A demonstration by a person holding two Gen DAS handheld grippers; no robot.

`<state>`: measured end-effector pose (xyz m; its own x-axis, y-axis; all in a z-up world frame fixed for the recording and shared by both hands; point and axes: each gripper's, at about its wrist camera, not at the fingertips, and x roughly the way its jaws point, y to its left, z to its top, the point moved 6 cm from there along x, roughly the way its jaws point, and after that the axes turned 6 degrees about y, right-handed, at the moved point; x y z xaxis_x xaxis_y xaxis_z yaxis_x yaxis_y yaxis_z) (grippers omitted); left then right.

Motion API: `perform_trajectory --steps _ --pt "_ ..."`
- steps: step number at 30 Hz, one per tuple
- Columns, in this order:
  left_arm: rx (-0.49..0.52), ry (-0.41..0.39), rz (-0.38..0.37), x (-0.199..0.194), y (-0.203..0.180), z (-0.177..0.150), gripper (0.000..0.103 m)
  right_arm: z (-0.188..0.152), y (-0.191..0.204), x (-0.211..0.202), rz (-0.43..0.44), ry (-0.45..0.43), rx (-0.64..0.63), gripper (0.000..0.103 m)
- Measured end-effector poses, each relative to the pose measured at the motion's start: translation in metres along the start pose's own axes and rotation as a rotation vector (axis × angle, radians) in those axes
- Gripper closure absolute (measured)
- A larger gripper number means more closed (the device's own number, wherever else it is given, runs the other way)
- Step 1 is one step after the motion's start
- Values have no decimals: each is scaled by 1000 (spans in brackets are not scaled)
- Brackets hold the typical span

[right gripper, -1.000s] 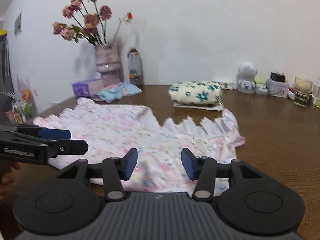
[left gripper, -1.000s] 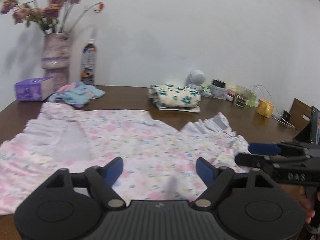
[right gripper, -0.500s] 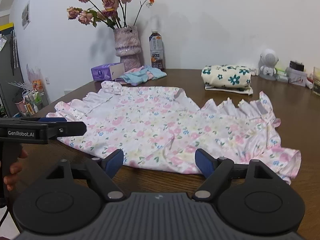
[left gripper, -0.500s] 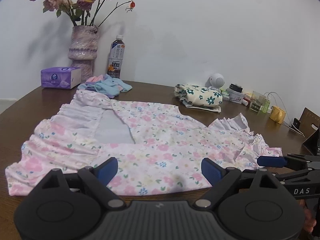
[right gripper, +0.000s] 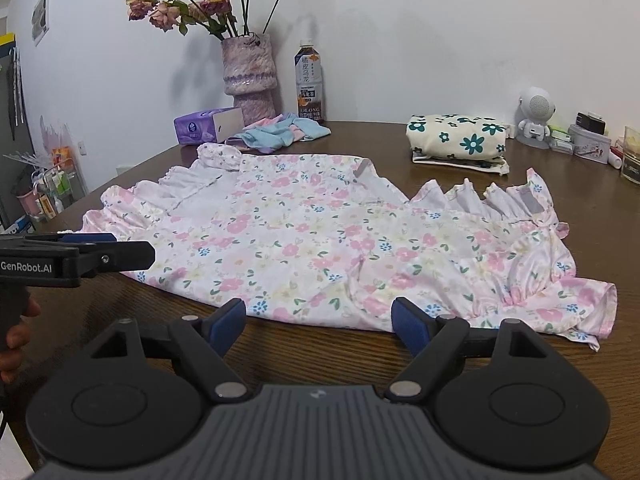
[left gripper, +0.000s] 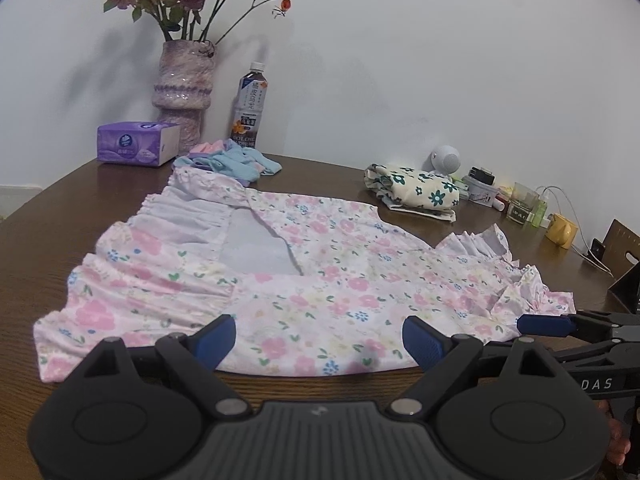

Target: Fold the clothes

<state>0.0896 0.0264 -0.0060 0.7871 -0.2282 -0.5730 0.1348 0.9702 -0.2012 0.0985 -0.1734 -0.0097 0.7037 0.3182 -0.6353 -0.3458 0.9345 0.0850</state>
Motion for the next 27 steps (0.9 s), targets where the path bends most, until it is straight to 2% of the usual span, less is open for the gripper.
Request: perform_trajectory --steps 10,21,27 --pt "1 4 -15 -1 20 10 13 9 12 10 -22 -1 -4 20" --pt "131 7 -33 4 21 43 13 32 9 13 -63 -39 -5 18" --pt "177 23 -52 14 18 60 13 51 5 17 -54 -54 -3 16"
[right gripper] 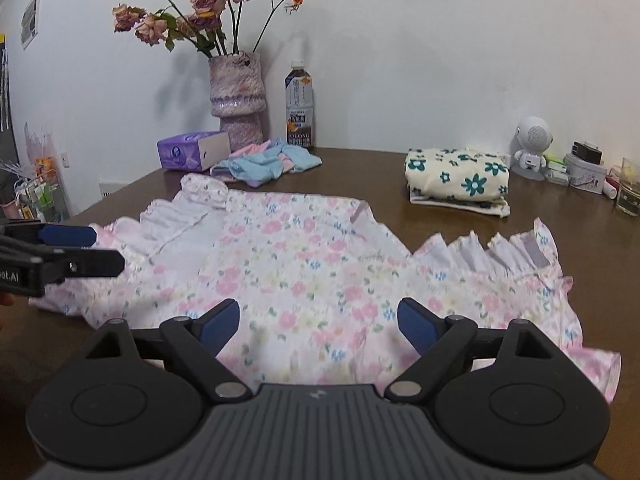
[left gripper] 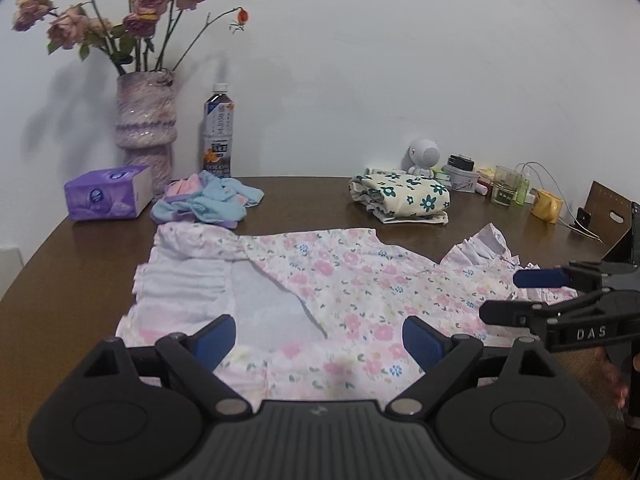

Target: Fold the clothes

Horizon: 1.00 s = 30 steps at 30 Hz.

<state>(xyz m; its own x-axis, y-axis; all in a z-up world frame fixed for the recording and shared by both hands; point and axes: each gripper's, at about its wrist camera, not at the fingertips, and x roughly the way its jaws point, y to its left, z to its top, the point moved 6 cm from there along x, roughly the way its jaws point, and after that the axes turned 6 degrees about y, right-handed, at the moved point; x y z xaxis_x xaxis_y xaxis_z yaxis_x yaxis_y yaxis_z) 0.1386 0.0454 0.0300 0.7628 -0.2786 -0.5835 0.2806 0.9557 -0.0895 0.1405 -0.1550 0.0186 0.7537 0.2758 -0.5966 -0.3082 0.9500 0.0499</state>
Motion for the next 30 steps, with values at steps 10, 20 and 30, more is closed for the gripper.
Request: perform_trajectory --steps 10,20,30 --pt "153 40 6 19 16 52 13 38 -14 15 12 26 -73 16" --pt "409 230 16 99 51 105 38 111 -24 62 24 181 -396 19" --pt "563 413 -100 175 98 113 42 149 -22 168 167 396 -550 40"
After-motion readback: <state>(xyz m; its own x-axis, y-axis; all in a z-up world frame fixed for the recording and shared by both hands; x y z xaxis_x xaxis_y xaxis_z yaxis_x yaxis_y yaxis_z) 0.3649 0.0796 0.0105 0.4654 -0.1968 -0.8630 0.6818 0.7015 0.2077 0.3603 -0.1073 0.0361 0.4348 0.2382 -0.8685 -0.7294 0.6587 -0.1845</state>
